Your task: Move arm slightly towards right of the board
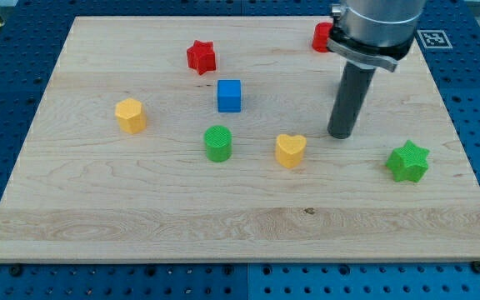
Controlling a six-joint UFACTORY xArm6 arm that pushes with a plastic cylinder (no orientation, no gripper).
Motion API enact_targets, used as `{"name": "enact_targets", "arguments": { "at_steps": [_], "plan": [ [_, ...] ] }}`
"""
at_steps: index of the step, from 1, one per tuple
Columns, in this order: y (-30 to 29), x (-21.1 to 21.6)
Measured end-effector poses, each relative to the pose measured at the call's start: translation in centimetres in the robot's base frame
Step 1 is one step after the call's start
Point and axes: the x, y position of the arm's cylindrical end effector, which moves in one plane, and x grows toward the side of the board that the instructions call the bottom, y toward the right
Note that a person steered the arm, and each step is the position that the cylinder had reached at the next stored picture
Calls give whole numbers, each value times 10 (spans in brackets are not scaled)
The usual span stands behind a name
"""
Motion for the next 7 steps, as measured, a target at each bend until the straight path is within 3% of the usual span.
{"name": "enact_targets", "arguments": {
  "at_steps": [4,7],
  "plan": [
    [73,0],
    [97,0]
  ]
}}
